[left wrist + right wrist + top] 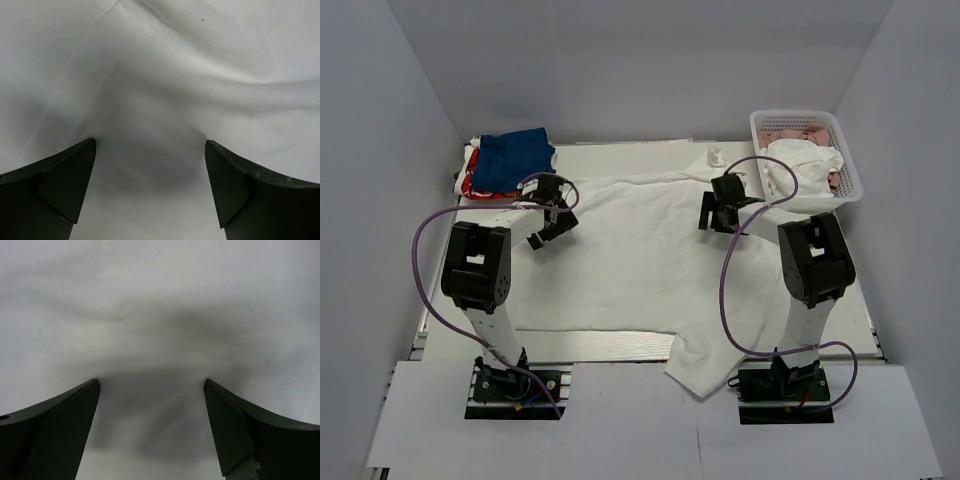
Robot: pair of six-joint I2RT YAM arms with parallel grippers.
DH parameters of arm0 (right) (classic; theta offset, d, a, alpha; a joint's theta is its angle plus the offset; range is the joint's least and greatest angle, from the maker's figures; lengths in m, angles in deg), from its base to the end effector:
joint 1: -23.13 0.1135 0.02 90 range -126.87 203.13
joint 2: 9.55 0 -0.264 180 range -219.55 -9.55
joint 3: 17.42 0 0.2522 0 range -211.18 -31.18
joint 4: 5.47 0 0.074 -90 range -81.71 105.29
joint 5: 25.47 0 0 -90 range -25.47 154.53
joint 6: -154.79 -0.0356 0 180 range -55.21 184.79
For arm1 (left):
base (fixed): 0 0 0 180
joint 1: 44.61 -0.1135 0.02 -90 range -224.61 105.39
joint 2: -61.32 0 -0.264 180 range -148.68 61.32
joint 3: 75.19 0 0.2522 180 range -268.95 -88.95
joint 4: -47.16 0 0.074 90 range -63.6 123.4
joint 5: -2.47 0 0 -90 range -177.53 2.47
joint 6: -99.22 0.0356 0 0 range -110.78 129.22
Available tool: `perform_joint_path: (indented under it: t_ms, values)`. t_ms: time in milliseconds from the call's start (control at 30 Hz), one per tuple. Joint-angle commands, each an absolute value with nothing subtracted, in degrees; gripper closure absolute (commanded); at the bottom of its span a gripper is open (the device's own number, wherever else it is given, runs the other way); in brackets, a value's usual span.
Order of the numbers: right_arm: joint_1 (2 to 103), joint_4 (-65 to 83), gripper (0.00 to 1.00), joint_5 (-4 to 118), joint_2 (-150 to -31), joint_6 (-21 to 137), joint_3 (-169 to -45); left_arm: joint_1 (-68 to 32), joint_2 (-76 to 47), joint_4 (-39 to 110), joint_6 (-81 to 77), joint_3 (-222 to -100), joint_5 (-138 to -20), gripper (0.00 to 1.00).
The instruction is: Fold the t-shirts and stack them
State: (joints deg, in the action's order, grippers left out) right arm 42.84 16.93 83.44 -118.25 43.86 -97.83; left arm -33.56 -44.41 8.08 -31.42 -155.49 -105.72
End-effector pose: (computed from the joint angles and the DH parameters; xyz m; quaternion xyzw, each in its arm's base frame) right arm 0.3757 0.1223 0.1607 0.0651 0.9283 -0.0299 0.3649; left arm 0.3611 -0.0592 0.1620 -0.2797 0.9223 0.0438 0.2633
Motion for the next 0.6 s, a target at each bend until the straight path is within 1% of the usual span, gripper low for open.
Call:
perform_joint_path:
  t_ms: [0, 67, 133, 167, 200, 233, 300, 333, 467, 500, 567]
  values:
    - [42.64, 18.21, 0.1, 83.33, -114.67, 45.71, -99.82, -33.88, -40.22, 5.11, -32.26, -157.59, -105.99, 0.0]
    - [43.69, 23.65, 0.1, 85.09, -109.93, 45.63, -100.09, -33.88, -36.35, 1.6, -33.66, -155.85, -108.26, 0.0]
    - [44.66, 25.42, 0.1, 88.85, -107.03, 43.97, -96.68, -33.18, -28.88, -1.12, -35.59, -153.65, -108.8, 0.0]
    - [45.19, 25.6, 0.1, 90.09, -102.15, 43.44, -95.44, -33.18, -26.42, -4.79, -38.39, -150.94, -108.8, 0.0]
    - [45.54, 25.34, 0.1, 90.45, -100.7, 41.26, -94.3, -33.18, -23.78, -6.66, -40.07, -149.26, -108.8, 0.0]
    - [45.81, 24.12, 0.1, 90.45, -97.73, 40.8, -90.54, -33.18, -21.32, -8.33, -41.74, -147.42, -108.8, 0.0]
    - [45.72, 22.89, 0.1, 90.28, -93.76, 39.75, -88.84, -33.7, -13.85, -12.81, -46.31, -141.0, -108.18, 0.0]
    - [45.72, 21.92, 0.1, 90.28, -93.31, 39.39, -88.05, -33.71, -11.39, -14.31, -47.72, -136.8, -108.18, 0.0]
    - [45.55, 20.16, 0.1, 90.28, -91.2, 38.25, -89.1, -33.71, 0.92, -22.83, -55.8, -127.73, -106.86, 0.0]
    - [45.54, 19.2, 0.1, 88.36, -90.5, 37.99, -88.92, -33.71, 5.55, -24.93, -58.52, -126.14, -106.86, 0.0]
    - [45.46, 15.26, 0.1, 85.55, -89.62, 38.07, -86.92, -33.71, 9.36, -26.26, -60.73, -122.27, -106.16, 0.0]
